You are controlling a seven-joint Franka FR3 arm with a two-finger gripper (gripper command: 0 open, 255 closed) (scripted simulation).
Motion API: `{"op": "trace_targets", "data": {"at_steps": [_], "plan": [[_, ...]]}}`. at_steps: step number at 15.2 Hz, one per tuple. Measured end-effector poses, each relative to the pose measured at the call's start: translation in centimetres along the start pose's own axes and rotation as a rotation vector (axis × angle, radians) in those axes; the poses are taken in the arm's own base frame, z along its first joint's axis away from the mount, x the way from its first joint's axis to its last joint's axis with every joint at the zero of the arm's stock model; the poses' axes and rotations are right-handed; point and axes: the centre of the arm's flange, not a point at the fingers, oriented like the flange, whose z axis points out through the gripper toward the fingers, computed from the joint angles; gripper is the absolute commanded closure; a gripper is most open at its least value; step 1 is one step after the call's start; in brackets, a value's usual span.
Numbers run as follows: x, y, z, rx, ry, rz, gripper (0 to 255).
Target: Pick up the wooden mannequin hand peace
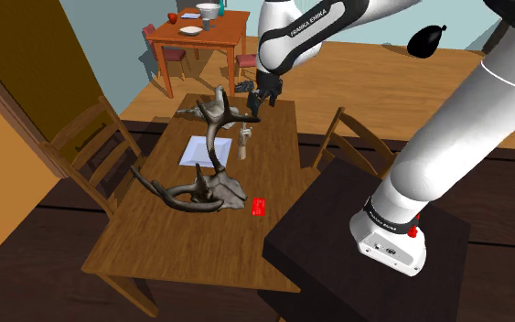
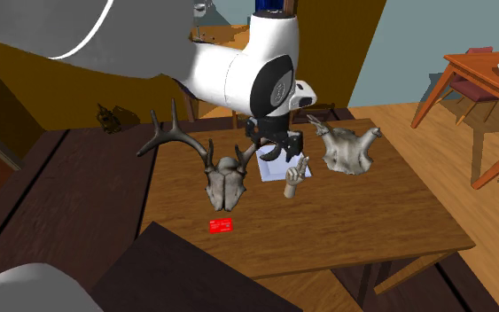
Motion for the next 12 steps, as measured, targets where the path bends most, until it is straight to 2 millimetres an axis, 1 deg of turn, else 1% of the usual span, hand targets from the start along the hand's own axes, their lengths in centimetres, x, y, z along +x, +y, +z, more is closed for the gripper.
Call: {"op": "trace_targets", "data": {"at_steps": [2,3,5,9,12], "plan": [[1.0,0.2,2.4,0.0,-0.002,0.01,0],[1.7,0.6,3.4,-0.001,-0.002,0.014,0],[3.2,0.7,5.3,-0.002,-0.003,0.024,0],[6.0,1.8,9.9,-0.003,-0.005,0.043,0],[8.2,2.6,12.9,-0.005,-0.005,0.059,0]]}}
